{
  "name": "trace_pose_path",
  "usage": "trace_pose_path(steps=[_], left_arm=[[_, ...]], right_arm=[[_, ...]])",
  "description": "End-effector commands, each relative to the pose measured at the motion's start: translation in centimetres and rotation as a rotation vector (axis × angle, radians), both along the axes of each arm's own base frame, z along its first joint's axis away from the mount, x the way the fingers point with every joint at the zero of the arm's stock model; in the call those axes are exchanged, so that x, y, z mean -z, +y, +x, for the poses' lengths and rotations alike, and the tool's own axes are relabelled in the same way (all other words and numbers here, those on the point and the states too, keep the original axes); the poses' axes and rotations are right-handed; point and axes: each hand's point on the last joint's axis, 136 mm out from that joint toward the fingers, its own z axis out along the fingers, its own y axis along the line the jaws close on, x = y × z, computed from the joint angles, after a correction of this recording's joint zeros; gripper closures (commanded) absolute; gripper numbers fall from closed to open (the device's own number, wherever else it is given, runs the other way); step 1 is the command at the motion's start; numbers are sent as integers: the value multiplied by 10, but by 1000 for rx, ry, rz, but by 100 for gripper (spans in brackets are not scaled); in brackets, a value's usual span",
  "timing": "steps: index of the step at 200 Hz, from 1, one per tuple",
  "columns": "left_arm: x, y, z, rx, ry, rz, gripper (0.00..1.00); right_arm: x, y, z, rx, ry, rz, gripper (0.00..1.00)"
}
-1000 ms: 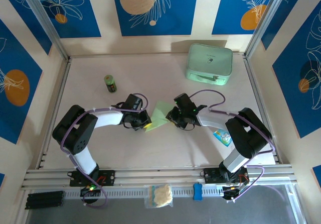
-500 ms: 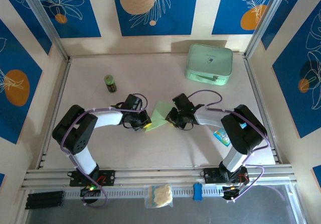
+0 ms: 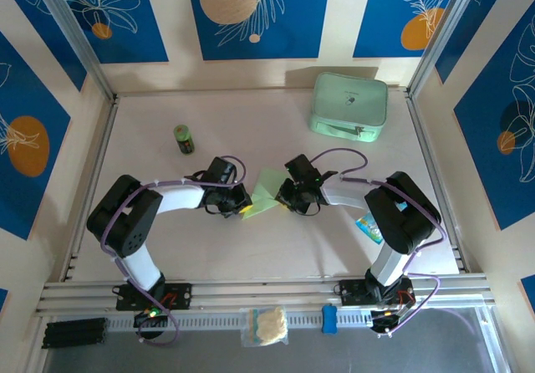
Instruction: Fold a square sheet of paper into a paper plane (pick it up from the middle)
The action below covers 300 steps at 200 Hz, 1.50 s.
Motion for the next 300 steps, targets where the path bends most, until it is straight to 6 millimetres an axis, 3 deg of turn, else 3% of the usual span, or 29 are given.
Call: trace_pose_path(steps=[1,55,95,148,187,250,278,300], left_arm=[[22,25,-16,-51,84,91,91],[21,23,-15,-46,84,80,91],[20,24,-16,-48,83,81,91],[10,22,-12,-46,61,72,90],[-14,14,0,-34,-19,22,83],[-68,6,13,199,-389,34,59],[-87,1,9,384,-611,133,50],[-90,-5,3,538,-768,247,43]], right_arm=[[-6,-5,-2,8,0,-41,82],[-1,9,1,-27,11,8,83],[-3,8,4,-20,-2,2,90],[-18,6,9,-11,-50,1,100],[-38,6,11,-18,-100,19,100],[-60,7,13,-22,-123,52,100],[-66,8,15,-13,-109,82,100],[-71,9,16,-8,-108,102,100]])
